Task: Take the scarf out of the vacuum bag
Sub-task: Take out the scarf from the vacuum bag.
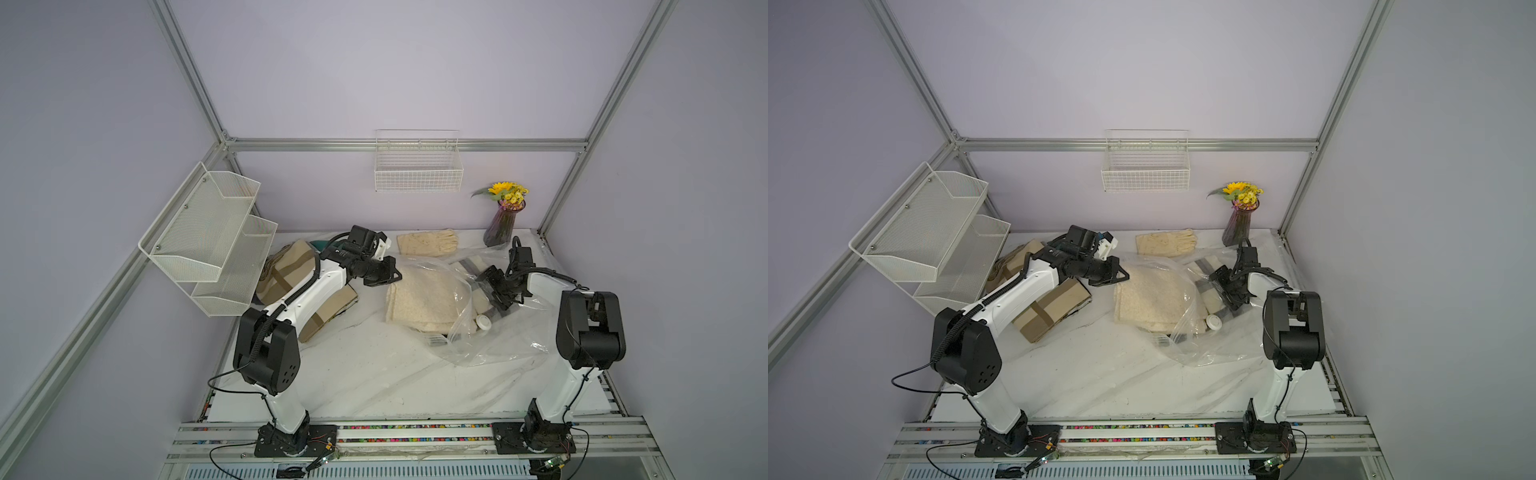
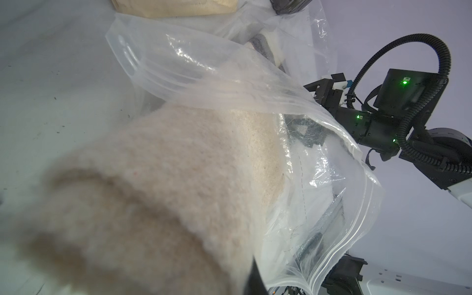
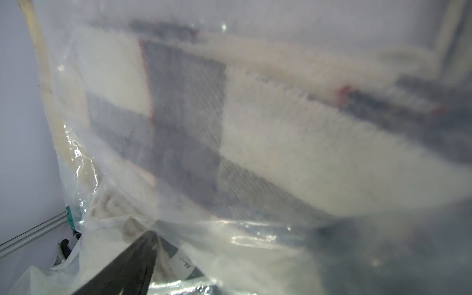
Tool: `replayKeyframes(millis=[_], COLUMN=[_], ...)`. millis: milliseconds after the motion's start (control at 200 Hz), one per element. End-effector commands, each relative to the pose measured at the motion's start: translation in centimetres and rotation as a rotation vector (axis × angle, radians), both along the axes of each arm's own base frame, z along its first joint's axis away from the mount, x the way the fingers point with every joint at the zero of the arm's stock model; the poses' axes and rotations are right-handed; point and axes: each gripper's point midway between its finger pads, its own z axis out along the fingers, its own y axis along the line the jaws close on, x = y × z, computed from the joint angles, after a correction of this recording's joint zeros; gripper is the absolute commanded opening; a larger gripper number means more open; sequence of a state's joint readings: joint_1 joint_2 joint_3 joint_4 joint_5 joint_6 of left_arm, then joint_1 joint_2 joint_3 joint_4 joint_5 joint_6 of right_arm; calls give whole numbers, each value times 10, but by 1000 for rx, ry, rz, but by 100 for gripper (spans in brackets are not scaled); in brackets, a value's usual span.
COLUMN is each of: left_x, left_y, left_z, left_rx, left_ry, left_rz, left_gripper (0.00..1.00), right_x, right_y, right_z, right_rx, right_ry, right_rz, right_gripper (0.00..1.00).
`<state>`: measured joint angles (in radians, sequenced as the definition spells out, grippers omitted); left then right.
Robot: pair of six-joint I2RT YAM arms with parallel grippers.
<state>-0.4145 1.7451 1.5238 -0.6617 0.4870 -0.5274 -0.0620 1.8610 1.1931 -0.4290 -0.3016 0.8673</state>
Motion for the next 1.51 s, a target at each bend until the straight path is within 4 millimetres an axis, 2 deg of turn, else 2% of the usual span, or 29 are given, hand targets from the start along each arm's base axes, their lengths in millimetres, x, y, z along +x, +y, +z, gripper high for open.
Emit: replayKeyframes(millis=[0,135,395,805,1080,1500], left_x=[3,2,4,-21,-26,-29], left_y=[5,9,38,69,94,134], left_z=[32,28,28,2,5,9], left_rx=[-5,19,113,267,401,586], left_ry=[-102,-96,-107,-22,-23,-19], left_rz=[-12,-10,-6,-53,-73,-38], left_gripper=[0,0,0,0,0,0], right_x=[-36,-38,-39,-43,-42,-41], right_y=[-21,-24,-29,-39,-46,-43], right_z=[-49,-48,-53,-58,-54,-55], right_rx=[-68,-76,-85,-129,-161,-148], right_ry=[190,188,202,215,224,222], right_rz=[-58,-62,-62,-75,-81,-69], right_gripper=[97,97,97,97,97,97])
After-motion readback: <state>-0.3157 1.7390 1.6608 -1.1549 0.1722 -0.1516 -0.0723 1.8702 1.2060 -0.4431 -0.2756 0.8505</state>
